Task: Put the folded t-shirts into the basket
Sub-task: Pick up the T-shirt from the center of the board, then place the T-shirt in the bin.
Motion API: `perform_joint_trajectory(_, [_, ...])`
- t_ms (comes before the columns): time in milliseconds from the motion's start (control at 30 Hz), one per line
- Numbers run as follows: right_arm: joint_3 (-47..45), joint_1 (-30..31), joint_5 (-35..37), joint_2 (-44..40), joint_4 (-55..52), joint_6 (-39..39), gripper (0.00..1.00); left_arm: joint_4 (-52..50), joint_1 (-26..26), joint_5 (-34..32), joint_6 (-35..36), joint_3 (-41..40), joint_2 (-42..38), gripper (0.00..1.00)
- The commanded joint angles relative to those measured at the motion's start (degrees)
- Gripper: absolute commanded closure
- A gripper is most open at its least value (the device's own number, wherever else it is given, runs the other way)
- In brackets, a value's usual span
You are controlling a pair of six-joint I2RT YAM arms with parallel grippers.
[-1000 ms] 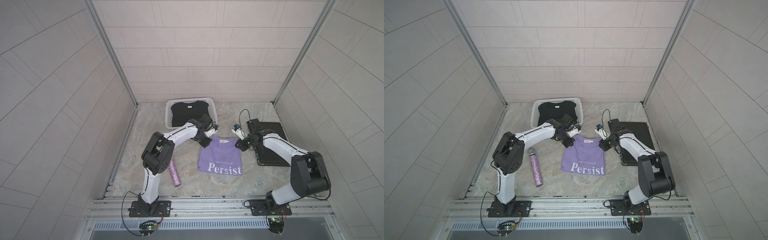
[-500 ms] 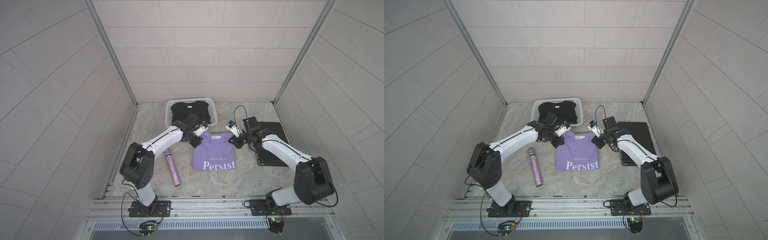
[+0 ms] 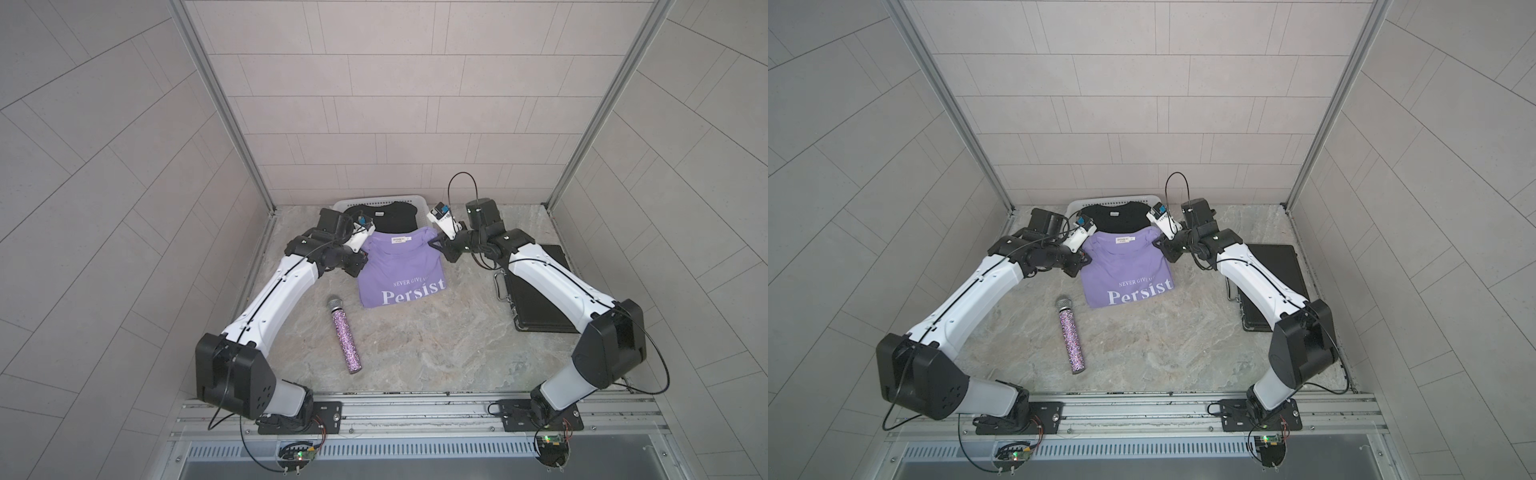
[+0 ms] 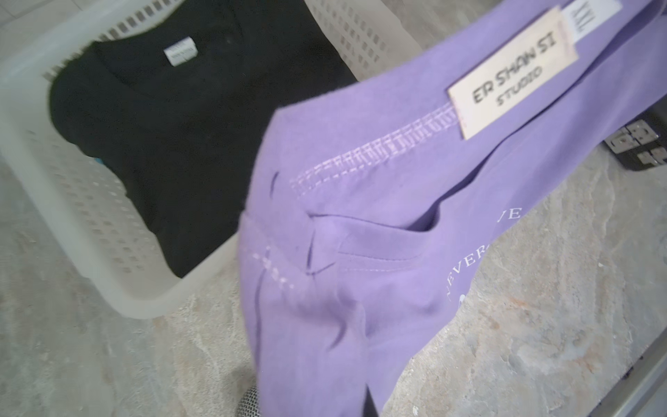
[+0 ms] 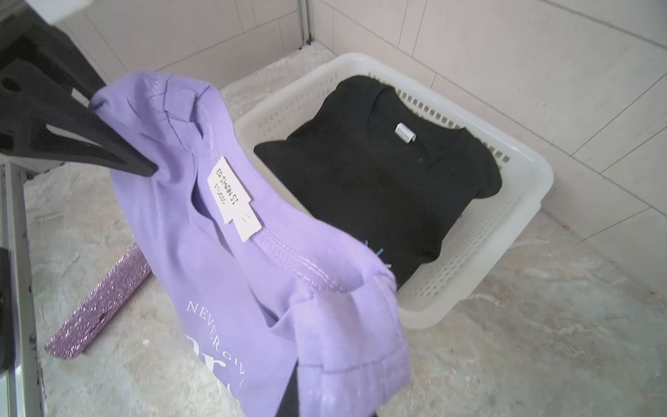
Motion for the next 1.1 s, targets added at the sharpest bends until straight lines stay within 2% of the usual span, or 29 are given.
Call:
perform_joint_trajectory(0, [6.31, 0.18, 2.38, 3.88, -0.21, 4.15, 1.0, -2.35, 2.77, -0.83, 0.19, 5.05, 1.08, 1.0])
perform_joint_trajectory(300, [21.93, 0.39, 5.4, 14.93, -4.17, 7.29, 1.0, -3.31, 6.11, -2.89, -0.6, 17.76, 10.49, 1.0])
perform_joint_trajectory(633, [43.74, 0.3, 8.05, 29.33, -15.18, 4.66, 1.0, -3.45, 7.81, -3.98, -2.49, 27.7, 21.35, 1.0])
perform_joint_trajectory(1067, [51.01, -0.01, 12.83, 38.68, -15.96, 2.25, 1.0, -0.17, 8.54, -4.08, -3.6, 27.97, 28.38, 1.0])
